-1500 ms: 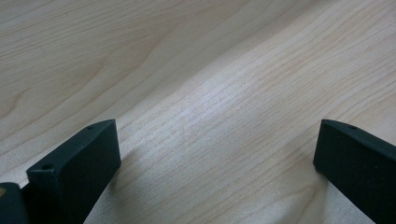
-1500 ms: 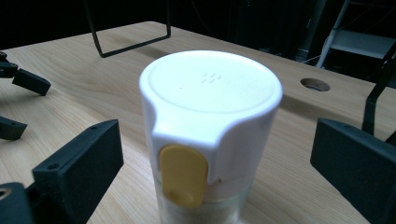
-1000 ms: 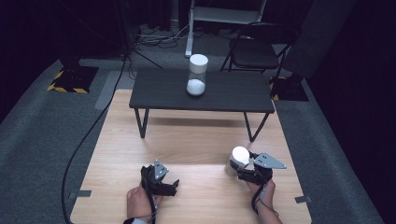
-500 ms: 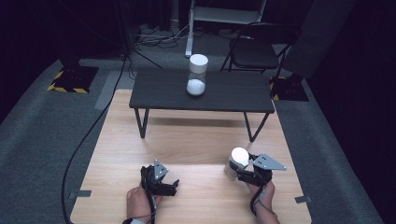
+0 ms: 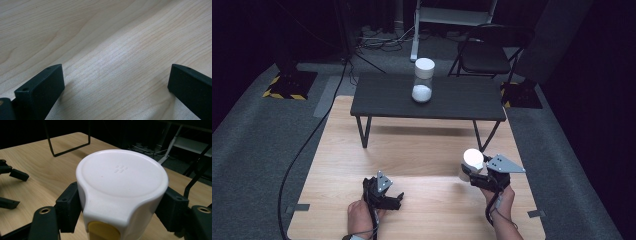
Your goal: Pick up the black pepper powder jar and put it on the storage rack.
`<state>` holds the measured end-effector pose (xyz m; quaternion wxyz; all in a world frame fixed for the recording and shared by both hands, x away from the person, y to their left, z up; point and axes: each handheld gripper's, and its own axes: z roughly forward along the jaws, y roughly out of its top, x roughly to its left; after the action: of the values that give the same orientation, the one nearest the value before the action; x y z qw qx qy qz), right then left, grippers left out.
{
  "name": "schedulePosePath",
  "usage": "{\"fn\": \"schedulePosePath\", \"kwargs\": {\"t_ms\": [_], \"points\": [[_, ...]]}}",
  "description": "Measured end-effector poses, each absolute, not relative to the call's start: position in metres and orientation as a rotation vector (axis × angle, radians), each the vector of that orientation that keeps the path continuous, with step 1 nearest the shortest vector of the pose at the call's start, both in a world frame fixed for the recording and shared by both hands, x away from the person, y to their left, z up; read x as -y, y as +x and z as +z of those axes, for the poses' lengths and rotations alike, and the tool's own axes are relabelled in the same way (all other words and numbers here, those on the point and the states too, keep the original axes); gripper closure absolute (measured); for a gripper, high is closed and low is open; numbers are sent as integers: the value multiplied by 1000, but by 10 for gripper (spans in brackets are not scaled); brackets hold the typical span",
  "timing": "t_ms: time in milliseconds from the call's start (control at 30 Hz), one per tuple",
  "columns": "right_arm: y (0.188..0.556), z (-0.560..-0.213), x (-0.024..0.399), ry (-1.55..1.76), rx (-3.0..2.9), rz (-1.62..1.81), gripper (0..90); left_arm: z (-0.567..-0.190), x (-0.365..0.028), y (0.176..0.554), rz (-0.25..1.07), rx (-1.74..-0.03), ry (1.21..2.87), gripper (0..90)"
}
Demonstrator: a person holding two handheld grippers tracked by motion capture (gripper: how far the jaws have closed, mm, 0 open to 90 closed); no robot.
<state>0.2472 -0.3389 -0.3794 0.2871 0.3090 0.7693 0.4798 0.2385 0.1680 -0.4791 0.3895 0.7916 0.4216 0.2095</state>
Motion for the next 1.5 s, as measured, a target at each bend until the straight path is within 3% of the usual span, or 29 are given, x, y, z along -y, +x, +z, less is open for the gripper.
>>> {"fn": "schedulePosePath", "kwargs": {"t_ms": [733,1500], "points": [[282,-297,315,928,-1962,1296,297,-479,-169,239,529,-1066,2015,3],[318,-242,303,919,-1929,1354,297,-479,-169,237,530,-1067,2015,3]]}}
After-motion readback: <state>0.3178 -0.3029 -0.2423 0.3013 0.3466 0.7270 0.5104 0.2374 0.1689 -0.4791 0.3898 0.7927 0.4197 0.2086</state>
